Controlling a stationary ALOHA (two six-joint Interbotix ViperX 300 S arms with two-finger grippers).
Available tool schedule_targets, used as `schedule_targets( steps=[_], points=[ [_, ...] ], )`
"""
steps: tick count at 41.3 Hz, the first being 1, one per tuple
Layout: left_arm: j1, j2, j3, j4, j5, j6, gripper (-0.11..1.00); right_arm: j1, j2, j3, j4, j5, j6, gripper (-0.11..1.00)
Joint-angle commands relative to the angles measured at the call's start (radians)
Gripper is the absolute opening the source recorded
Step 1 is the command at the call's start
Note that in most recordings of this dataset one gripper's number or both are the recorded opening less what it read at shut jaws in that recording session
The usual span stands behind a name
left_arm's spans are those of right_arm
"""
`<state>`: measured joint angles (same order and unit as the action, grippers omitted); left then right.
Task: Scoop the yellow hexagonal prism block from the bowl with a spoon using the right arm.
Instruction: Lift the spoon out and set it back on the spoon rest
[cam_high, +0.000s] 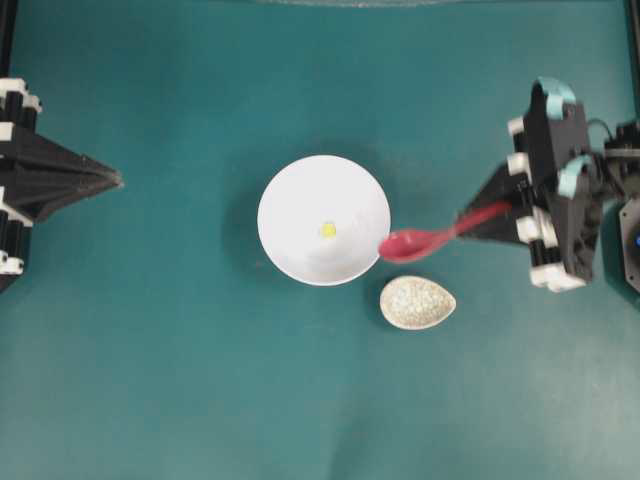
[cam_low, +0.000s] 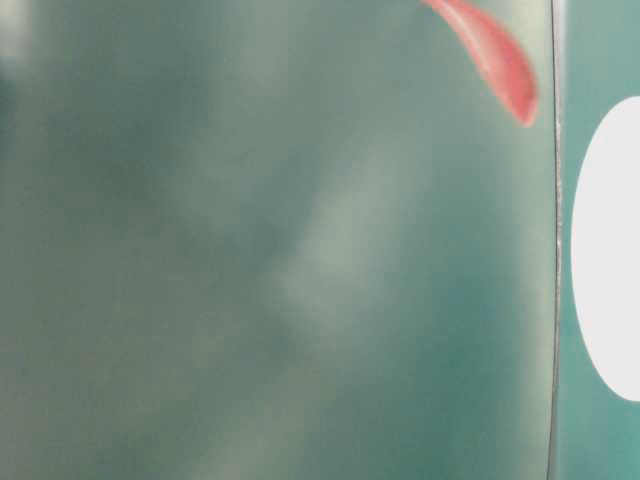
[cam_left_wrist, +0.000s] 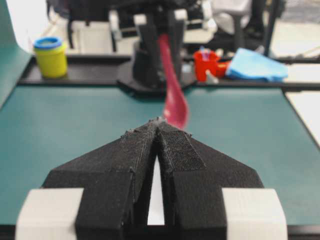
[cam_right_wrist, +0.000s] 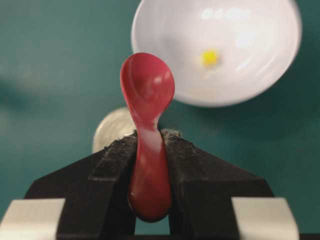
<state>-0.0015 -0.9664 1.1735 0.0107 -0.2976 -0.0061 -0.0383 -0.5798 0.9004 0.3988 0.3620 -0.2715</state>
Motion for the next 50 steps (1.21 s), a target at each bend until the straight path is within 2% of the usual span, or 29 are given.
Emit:
schedule_targets(
  steps=[1, 16, 24, 39, 50],
  points=[
    [0.002, 0.005, -0.029, 0.002, -0.006, -0.002, 0.03, 0.046, -0.008, 0.018, 0.003, -0.034, 0.018, 0.23],
    [0.002, 0.003, -0.028, 0.002, -0.006, -0.003, 0.03, 0.164, 0.048, 0.150, 0.005, -0.225, 0.127, 0.23],
    [0.000, 0.005, -0.029, 0.002, -0.006, -0.003, 0.03, 0.218, 0.115, 0.172, 0.006, -0.299, 0.141, 0.23],
    [0.002, 0.005, -0.029, 0.002, -0.006, -0.003, 0.03, 0.224, 0.198, 0.175, 0.005, -0.337, 0.141, 0.23],
    [0.002, 0.005, -0.029, 0.002, -0.008, -0.003, 0.03, 0.224, 0.198, 0.176, 0.005, -0.324, 0.141, 0.29]
  ],
)
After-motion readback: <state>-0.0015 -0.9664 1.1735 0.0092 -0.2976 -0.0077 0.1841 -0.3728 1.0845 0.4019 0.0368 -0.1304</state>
